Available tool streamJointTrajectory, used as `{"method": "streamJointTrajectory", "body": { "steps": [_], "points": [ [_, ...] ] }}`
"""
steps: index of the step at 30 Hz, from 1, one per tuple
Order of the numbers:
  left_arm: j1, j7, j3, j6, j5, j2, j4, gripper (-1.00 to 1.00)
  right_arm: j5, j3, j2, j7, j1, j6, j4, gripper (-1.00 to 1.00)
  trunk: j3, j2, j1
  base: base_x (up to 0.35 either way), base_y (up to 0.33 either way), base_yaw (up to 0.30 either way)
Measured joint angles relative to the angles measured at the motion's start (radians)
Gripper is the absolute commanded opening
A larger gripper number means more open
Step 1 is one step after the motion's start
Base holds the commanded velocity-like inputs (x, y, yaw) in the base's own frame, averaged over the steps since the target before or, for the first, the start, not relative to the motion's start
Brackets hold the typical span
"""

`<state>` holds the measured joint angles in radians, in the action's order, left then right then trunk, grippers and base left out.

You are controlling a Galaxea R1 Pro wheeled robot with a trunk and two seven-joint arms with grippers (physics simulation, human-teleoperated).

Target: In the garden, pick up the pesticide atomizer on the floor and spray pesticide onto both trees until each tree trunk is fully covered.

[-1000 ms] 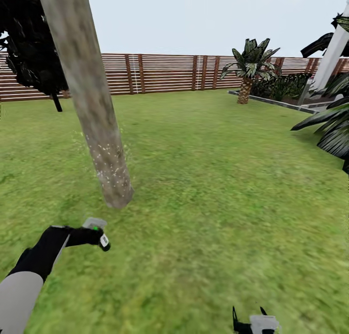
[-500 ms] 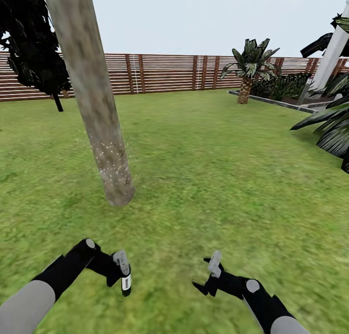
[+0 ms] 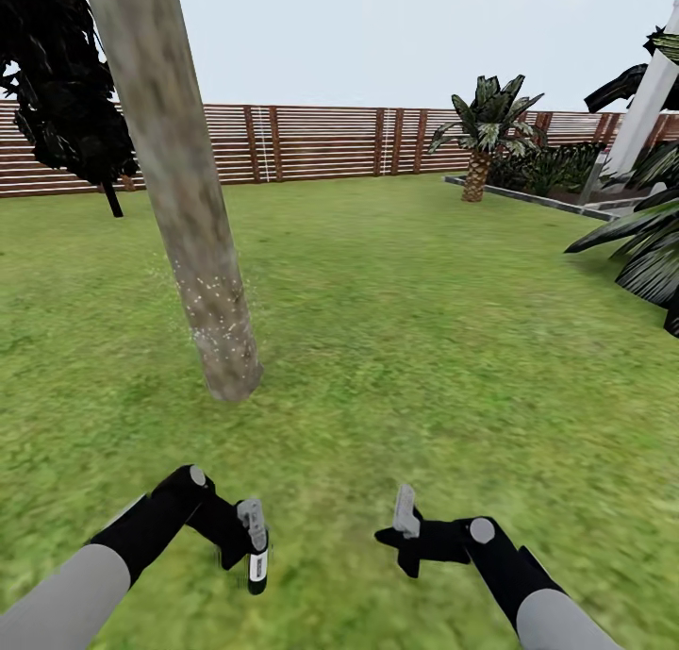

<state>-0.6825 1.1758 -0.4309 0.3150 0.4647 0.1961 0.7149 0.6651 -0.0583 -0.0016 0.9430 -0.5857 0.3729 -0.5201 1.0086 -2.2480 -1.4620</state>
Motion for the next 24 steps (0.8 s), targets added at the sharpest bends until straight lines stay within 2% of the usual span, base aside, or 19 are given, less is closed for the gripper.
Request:
{"method": "streamJointTrajectory", "body": {
  "steps": [3, 7, 12, 17, 20, 24],
  "points": [
    [0.000, -0.001, 0.000, 0.001, 0.035, -0.045, 0.000, -1.00, 0.014, 0.000, 0.014, 0.048, -0.020, 0.000, -0.002, -1.00, 0.000, 0.000, 0.000, 0.000, 0.000, 0.000],
    [0.000, -0.001, 0.000, 0.003, 0.064, -0.092, 0.000, -1.00, 0.016, 0.000, 0.042, 0.069, -0.033, 0.000, 0.001, -1.00, 0.000, 0.000, 0.000, 0.000, 0.000, 0.000],
    [0.001, -0.009, 0.000, 0.001, 0.070, -0.108, 0.000, -1.00, 0.017, 0.000, 0.064, 0.072, -0.034, 0.000, 0.000, -1.00, 0.000, 0.000, 0.000, 0.000, 0.000, 0.000],
    [0.001, -0.017, 0.003, -0.006, 0.128, -0.129, -0.002, -1.00, 0.016, 0.000, 0.071, 0.072, -0.034, 0.000, 0.000, -1.00, 0.000, 0.000, 0.000, 0.000, 0.000, 0.000],
    [0.001, -0.018, 0.000, -0.008, 0.141, -0.147, -0.002, -1.00, 0.016, 0.000, 0.078, 0.072, -0.034, 0.000, -0.001, -1.00, 0.000, 0.000, 0.000, 0.000, 0.000, 0.000],
    [0.002, -0.016, -0.009, -0.008, 0.150, -0.152, -0.002, -1.00, 0.016, 0.000, 0.087, 0.072, -0.035, 0.000, -0.001, -1.00, 0.000, 0.000, 0.000, 0.000, 0.000, 0.000]
  ]
}}
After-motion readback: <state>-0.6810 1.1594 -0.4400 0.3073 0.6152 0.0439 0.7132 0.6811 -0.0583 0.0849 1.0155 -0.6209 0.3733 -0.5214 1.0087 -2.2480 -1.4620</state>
